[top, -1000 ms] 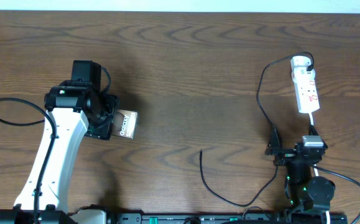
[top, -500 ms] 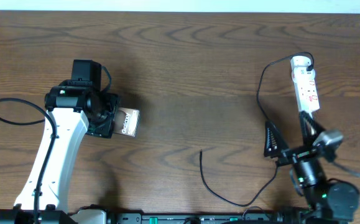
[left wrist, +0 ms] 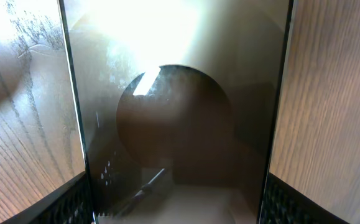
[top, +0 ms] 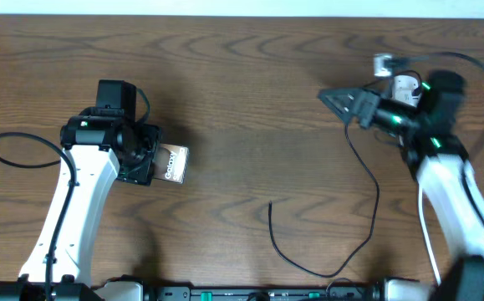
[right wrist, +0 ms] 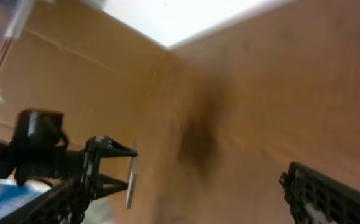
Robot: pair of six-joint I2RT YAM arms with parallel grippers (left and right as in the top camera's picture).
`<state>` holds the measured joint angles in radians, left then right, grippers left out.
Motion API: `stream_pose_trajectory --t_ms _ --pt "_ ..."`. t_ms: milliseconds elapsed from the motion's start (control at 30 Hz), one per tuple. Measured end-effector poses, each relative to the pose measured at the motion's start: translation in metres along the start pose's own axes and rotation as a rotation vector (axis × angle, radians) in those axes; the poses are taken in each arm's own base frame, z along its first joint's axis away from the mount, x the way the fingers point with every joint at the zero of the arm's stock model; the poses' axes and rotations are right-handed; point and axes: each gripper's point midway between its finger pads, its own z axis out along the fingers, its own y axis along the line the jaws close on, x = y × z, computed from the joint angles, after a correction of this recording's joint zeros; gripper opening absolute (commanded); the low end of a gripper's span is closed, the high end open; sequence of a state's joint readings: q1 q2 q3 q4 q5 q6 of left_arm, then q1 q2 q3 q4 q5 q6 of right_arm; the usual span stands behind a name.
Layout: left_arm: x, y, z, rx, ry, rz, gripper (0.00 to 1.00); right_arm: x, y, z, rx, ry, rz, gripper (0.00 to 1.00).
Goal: Plug charger to phone and switch on socket
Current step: 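Move the right gripper toward the phone held by the left gripper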
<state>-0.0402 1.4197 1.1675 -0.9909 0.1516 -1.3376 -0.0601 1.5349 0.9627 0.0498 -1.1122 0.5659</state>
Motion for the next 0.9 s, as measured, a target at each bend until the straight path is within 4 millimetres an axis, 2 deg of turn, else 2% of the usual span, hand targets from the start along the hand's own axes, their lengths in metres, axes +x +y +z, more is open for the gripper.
stream_pose_trajectory --t_ms 100,200,300,533,900 --pt "0.0 0.0 0.0 0.0 0.0 0.0 0.07 0.022 -0.044 0.033 -0.027 0.099 0.196 0.99" --pt "0.0 0.0 0.0 0.001 -0.001 0.0 0.07 0.044 -0.063 0.064 -0.1 0.182 0.262 0.99" --pt "0.0 -0.001 0.0 0.003 -0.001 0.0 0.08 0.067 -0.052 0.095 -0.22 0.272 0.238 0.99" --pt "0.0 -0.001 0.0 0.004 -0.001 0.0 0.07 0.098 0.01 0.128 -0.381 0.401 0.143 0.99" --pt "-0.001 -0.008 0.0 0.033 -0.005 -0.028 0.07 0.141 0.04 0.164 -0.37 0.471 0.198 0.99"
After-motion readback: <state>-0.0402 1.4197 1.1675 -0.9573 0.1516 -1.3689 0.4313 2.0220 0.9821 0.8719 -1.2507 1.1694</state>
